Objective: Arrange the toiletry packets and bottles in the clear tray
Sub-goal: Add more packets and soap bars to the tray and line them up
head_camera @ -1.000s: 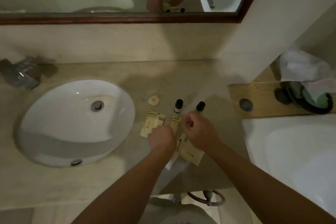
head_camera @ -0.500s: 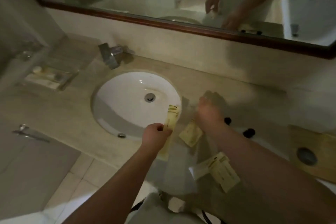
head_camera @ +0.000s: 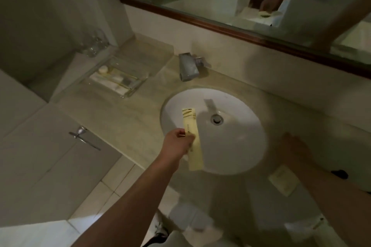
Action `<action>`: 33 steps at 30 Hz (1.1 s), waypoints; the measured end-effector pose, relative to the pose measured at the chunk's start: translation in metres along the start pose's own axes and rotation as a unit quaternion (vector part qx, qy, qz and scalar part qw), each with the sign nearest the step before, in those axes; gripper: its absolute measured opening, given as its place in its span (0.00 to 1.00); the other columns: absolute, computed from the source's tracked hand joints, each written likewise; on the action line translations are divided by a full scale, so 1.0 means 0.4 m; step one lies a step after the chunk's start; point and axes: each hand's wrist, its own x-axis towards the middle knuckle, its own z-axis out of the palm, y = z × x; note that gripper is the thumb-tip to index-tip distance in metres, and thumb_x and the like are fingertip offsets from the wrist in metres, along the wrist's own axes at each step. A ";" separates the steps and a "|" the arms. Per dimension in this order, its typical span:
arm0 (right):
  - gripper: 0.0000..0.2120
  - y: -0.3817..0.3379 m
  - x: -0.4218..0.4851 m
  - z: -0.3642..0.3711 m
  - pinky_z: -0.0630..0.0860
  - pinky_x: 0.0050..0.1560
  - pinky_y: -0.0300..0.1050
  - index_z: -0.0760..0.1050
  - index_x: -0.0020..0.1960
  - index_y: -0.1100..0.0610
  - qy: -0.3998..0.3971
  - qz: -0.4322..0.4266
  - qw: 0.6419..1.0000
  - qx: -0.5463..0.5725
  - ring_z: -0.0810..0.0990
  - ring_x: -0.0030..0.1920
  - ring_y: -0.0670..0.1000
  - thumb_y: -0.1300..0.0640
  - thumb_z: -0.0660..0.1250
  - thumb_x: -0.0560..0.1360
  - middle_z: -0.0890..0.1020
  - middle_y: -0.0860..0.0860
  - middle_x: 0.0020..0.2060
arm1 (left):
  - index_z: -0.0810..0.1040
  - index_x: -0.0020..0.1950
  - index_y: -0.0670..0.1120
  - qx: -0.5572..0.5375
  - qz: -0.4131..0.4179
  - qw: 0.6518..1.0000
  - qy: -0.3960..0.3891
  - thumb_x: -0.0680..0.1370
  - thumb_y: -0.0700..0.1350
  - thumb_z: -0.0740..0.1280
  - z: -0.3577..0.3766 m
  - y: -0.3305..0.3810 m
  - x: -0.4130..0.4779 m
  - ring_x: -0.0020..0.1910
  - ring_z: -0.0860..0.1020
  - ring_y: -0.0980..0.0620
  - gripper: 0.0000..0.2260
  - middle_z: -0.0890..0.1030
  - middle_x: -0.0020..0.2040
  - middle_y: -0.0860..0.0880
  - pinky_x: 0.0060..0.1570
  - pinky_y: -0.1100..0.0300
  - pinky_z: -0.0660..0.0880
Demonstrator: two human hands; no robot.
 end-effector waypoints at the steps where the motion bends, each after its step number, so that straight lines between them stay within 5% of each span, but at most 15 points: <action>1: 0.16 -0.054 -0.014 -0.019 0.76 0.55 0.55 0.70 0.61 0.64 0.013 0.009 1.000 0.018 0.77 0.57 0.64 0.58 0.64 0.76 0.78 0.64 0.55 | 0.79 0.44 0.45 -0.004 -0.002 1.000 -0.004 0.74 0.39 0.68 -0.047 0.008 0.026 0.39 0.79 0.47 0.02 0.81 0.42 0.44 0.40 0.55 0.75; 4: 0.15 -0.279 -0.047 -0.086 0.74 0.49 0.51 0.68 0.53 0.59 -0.004 0.002 0.996 0.086 0.78 0.52 0.63 0.54 0.68 0.71 0.78 0.62 0.51 | 0.80 0.45 0.45 -0.027 -0.017 0.999 -0.007 0.74 0.40 0.68 -0.187 0.032 0.111 0.43 0.80 0.46 0.02 0.83 0.45 0.43 0.43 0.53 0.76; 7: 0.15 -0.528 -0.072 -0.104 0.71 0.45 0.47 0.68 0.55 0.58 -0.052 -0.029 0.993 0.105 0.77 0.47 0.59 0.52 0.65 0.72 0.78 0.57 0.50 | 0.80 0.46 0.45 -0.038 -0.020 0.999 -0.002 0.74 0.40 0.69 -0.309 0.060 0.188 0.44 0.80 0.45 0.02 0.83 0.46 0.43 0.46 0.51 0.77; 14: 0.07 -0.940 -0.107 -0.096 0.66 0.35 0.46 0.69 0.48 0.55 -0.105 -0.191 0.962 0.165 0.74 0.39 0.54 0.54 0.63 0.73 0.76 0.52 0.38 | 0.80 0.47 0.44 -0.066 -0.017 0.997 0.025 0.75 0.40 0.69 -0.517 0.130 0.323 0.42 0.79 0.47 0.03 0.82 0.44 0.44 0.42 0.53 0.75; 24: 0.05 -1.241 -0.013 -0.117 0.67 0.37 0.45 0.71 0.49 0.53 -0.200 -0.272 0.892 0.299 0.75 0.43 0.53 0.53 0.58 0.78 0.75 0.50 0.38 | 0.79 0.47 0.42 -0.105 -0.033 0.987 0.114 0.74 0.37 0.67 -0.702 0.227 0.443 0.34 0.78 0.48 0.03 0.81 0.37 0.44 0.40 0.54 0.77; 29: 0.12 -1.303 0.060 -0.117 0.68 0.38 0.47 0.66 0.36 0.48 -0.209 -0.229 0.901 0.304 0.75 0.40 0.53 0.54 0.57 0.79 0.73 0.46 0.34 | 0.78 0.45 0.41 -0.130 -0.052 0.984 0.115 0.75 0.37 0.68 -0.718 0.308 0.571 0.31 0.81 0.51 0.00 0.82 0.38 0.44 0.37 0.56 0.79; 33: 0.11 -1.342 0.121 -0.129 0.69 0.31 0.43 0.69 0.39 0.48 -0.159 -0.171 0.935 0.266 0.76 0.35 0.48 0.45 0.62 0.78 0.77 0.45 0.35 | 0.77 0.42 0.42 -0.103 -0.045 0.988 0.103 0.74 0.40 0.71 -0.715 0.372 0.729 0.31 0.80 0.51 0.04 0.82 0.36 0.45 0.30 0.60 0.77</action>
